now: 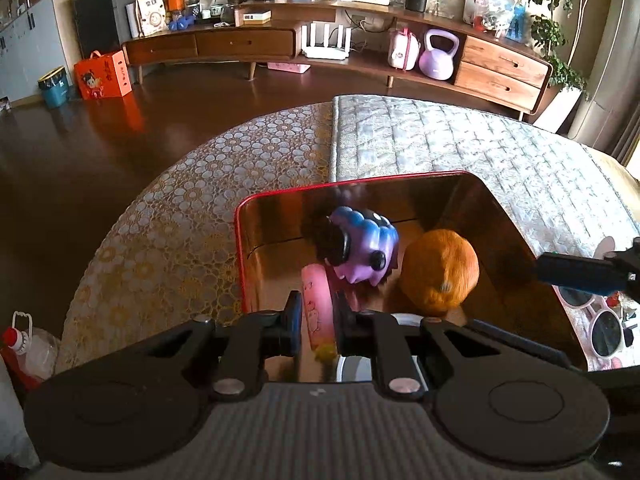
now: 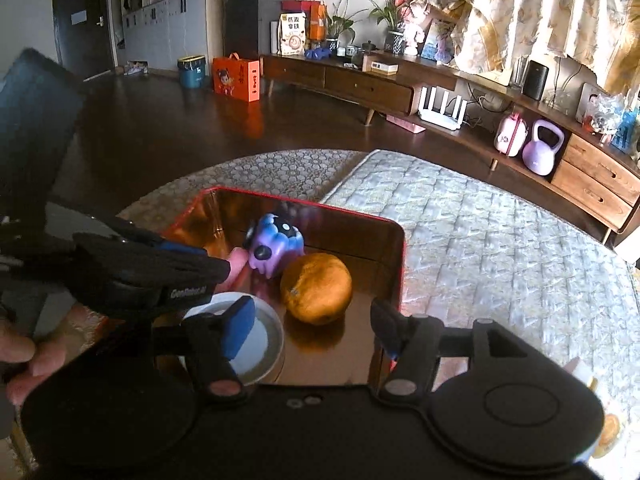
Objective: Organize rigid objects
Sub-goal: 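Withdraw both tools from the red tin box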
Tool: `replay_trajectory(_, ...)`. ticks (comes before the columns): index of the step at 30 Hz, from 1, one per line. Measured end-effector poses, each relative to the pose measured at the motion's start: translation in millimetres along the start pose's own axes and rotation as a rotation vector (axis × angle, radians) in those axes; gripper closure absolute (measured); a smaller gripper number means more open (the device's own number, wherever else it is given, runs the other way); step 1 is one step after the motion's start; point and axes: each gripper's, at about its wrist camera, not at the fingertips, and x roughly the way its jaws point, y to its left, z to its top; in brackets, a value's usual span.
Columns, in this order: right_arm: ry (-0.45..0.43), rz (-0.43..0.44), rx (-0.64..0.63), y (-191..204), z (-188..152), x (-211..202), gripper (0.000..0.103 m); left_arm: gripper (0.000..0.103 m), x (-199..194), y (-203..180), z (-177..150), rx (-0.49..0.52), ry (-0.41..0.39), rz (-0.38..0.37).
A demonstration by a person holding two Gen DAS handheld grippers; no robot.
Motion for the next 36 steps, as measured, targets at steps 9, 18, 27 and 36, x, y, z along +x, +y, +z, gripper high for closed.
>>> replay_trajectory(9, -0.025, 0.008, 0.05, -7, -7, -33, 0.03, 0.087, -32, -8, -5, 0.028, -0.023, -0.021)
replay_trajectory(18, -0.041, 0.004, 0.105, -20, -19, -67, 0.023, 0.087, -66, -23, -14, 0.052, -0.053, -0.072)
replay_trajectory(27, -0.062, -0.005, 0.175, -37, -37, -104, 0.018, 0.087, -96, -44, -28, 0.085, -0.079, -0.121)
replay_trajectory(36, -0.09, -0.031, 0.227, -55, -63, -142, 0.009, 0.087, -119, -68, -43, 0.122, -0.103, -0.171)
